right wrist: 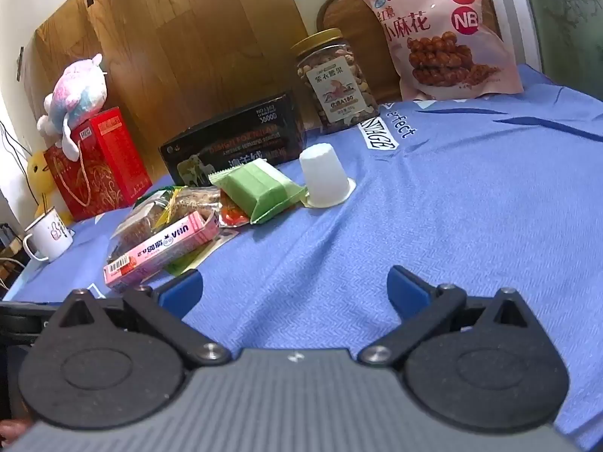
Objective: Organize snacks
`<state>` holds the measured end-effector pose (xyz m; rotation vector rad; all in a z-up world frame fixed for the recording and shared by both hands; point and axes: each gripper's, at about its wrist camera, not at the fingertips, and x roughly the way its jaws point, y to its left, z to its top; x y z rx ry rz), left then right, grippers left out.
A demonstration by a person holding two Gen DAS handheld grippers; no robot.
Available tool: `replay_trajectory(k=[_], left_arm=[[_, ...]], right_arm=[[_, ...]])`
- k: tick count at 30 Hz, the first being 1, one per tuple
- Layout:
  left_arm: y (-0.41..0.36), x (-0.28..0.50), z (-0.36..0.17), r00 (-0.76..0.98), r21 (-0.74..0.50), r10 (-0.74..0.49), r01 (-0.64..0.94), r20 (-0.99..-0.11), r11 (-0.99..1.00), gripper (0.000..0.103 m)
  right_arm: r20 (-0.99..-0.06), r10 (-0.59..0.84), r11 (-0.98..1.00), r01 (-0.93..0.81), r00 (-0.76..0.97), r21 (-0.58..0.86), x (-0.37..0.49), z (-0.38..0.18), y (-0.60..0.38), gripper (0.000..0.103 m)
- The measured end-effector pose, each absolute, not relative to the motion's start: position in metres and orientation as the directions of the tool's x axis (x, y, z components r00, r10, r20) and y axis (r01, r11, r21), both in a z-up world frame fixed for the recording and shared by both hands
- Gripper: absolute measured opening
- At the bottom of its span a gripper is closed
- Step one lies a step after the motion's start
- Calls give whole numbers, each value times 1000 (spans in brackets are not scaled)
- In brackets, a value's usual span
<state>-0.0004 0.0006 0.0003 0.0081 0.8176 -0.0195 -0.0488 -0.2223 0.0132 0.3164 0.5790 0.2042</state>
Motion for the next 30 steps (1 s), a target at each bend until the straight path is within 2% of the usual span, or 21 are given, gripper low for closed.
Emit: replay_trajectory(k=[7,10,12,14,15,16,17,20,22,30], left_arm=[[6,-12,5,696,14,-81,130,-714,991,103],[20,-17,8,678,-16,-115,150,-726,989,103],[33,-15,17,688,-51,-126,129,-714,990,103],[43,-10,26,709,-84,-142,116,-691,990,103],[48,-6,31,716,-111,-158,113,-680,987,102],[53,0,34,718,-147,-183,113,-671,983,98],[58,4,36,716,-188,-215,118,-665,975,88],[71,17,35,677,-325,-333,145,-656,935,72],[74,30,30,649,-396,-391,148,-652,906,63],[72,51,11,620,-454,-449,164,-643,876,60]], right_arm=[[-507,284,933,-111,814,343,-52,13,-225,103],[-524,295,940,-145,799,308,-55,12,-218,103],[-509,336,931,-198,792,306,-56,20,-216,95],[-499,366,928,-267,786,259,-52,27,-204,82],[-495,380,925,-304,782,230,-49,30,-196,79],[-483,396,918,-326,781,225,-47,35,-199,70],[-482,418,908,-368,770,200,-40,38,-192,62],[-494,464,880,-447,735,162,-21,43,-176,55],[-501,484,865,-480,718,149,-11,44,-170,54],[-560,546,815,-550,623,184,34,24,-148,56]])
